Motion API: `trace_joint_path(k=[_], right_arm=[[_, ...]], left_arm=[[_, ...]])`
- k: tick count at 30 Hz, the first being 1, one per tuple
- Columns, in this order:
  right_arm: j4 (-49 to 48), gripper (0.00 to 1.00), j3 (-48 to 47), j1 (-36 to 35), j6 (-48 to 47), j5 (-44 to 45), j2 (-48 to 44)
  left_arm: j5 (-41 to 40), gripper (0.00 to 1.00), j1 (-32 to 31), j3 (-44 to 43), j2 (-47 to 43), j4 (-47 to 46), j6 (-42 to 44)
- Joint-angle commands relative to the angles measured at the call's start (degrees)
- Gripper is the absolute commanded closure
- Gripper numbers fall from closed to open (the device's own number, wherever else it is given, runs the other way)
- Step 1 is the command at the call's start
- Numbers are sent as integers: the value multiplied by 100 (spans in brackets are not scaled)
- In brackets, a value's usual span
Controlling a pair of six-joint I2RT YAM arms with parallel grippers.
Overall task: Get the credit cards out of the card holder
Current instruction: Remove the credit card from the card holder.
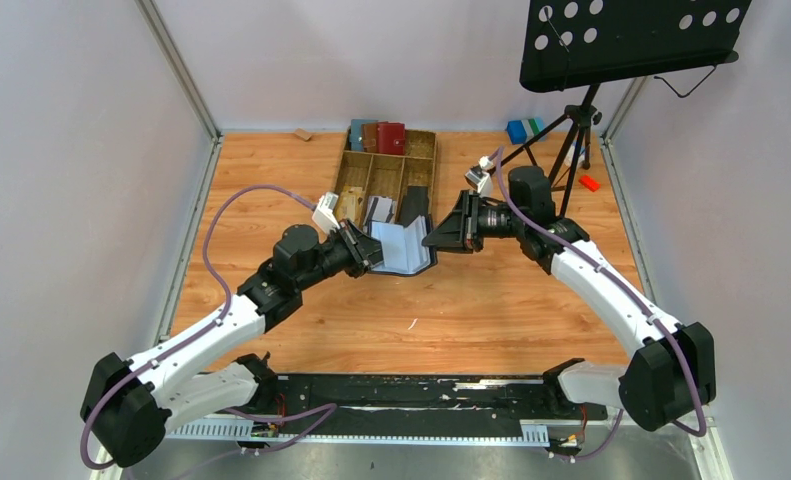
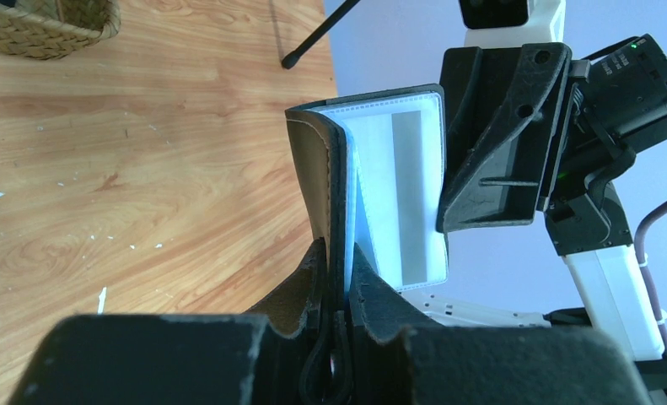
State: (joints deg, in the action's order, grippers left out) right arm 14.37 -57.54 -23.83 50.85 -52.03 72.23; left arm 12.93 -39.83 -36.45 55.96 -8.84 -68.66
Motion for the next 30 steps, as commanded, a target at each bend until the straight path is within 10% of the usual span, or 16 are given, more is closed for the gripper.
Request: trace_joint_path(k=[1, 6, 12, 23, 30], right_arm=[[-459, 77, 42, 24, 150, -31, -57], [-74, 98, 56, 107, 6, 24, -47], [-182, 100, 140, 205, 120, -3, -49], [-521, 100, 99, 287, 297, -193, -167], [-1027, 100, 72, 267, 572, -401, -189]], left_arm=[[57, 94, -7, -13, -158, -682, -195], [54, 84, -11, 39, -137, -811, -319], [-136, 69, 14, 41, -447, -292, -239], [-579, 2, 160, 678, -1440, -395, -514], [34, 3, 160, 279, -774, -395, -133]])
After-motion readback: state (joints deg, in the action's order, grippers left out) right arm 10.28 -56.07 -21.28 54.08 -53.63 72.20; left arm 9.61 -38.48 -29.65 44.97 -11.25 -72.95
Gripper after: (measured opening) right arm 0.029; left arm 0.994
